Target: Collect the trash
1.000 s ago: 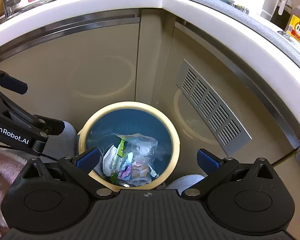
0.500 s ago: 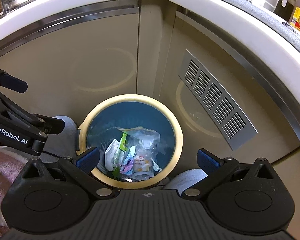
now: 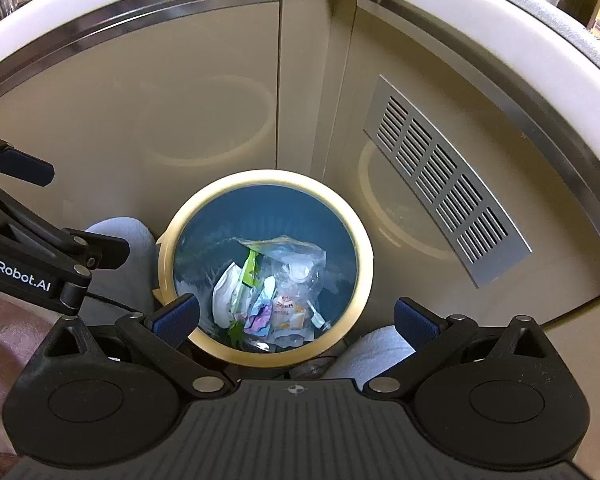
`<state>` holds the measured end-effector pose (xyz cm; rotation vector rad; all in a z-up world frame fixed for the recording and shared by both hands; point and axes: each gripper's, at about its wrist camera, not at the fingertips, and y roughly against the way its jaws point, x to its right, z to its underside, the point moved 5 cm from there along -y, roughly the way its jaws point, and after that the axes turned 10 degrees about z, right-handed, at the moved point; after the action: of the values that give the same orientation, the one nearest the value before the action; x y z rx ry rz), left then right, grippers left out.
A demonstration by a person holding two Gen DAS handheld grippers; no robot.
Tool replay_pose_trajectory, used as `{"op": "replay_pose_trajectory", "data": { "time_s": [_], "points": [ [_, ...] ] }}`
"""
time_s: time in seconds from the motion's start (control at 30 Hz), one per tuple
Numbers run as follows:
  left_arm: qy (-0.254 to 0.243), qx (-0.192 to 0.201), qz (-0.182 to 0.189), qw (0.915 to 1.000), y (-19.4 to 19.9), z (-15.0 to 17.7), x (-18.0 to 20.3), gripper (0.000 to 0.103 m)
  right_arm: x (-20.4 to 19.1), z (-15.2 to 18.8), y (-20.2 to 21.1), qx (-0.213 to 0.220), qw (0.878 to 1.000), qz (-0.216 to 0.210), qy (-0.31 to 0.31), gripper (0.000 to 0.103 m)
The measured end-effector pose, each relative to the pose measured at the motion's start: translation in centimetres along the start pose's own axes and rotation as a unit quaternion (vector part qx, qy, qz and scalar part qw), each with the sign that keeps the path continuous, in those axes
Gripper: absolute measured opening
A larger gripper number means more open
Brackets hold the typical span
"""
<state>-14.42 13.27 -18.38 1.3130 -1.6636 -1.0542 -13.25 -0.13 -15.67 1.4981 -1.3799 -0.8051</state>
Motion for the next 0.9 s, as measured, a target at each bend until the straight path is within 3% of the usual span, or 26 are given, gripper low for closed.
{"op": "replay_pose_trajectory", "data": {
  "time_s": [0.33, 0.47, 0.57, 0.73, 0.9],
  "points": [
    [-0.003, -0.006, 0.001, 1.0, -0.8, -0.2, -0.1, 0.103, -0.3, -0.1, -0.8, -0.008, 1.0, -0.001, 0.003, 0.103],
    [-0.01, 0.005, -0.007, 0.9999, -0.2, -1.0, -0.2, 0.103, 0.0, -0.6, -0.5, 0.014, 1.0, 0.008, 0.009, 0.103],
    [0.0, 0.016, 0.009, 0.9998, 0.8, -2.2, -0.6, 0.103, 0.7, -1.6, 0.2, 0.034, 0.999, 0.007, 0.003, 0.103],
    [0.02, 0.064, 0.026, 0.9974, 3.7, -5.5, -1.3, 0.103, 3.4, -4.6, 2.9, 0.09, 0.995, -0.019, -0.041, 0.103],
    [0.019, 0.119, 0.023, 0.9924, 6.9, -9.0, -1.8, 0.103, 7.0, -8.5, 7.8, 0.186, 0.978, -0.04, -0.087, 0.103]
  ]
}}
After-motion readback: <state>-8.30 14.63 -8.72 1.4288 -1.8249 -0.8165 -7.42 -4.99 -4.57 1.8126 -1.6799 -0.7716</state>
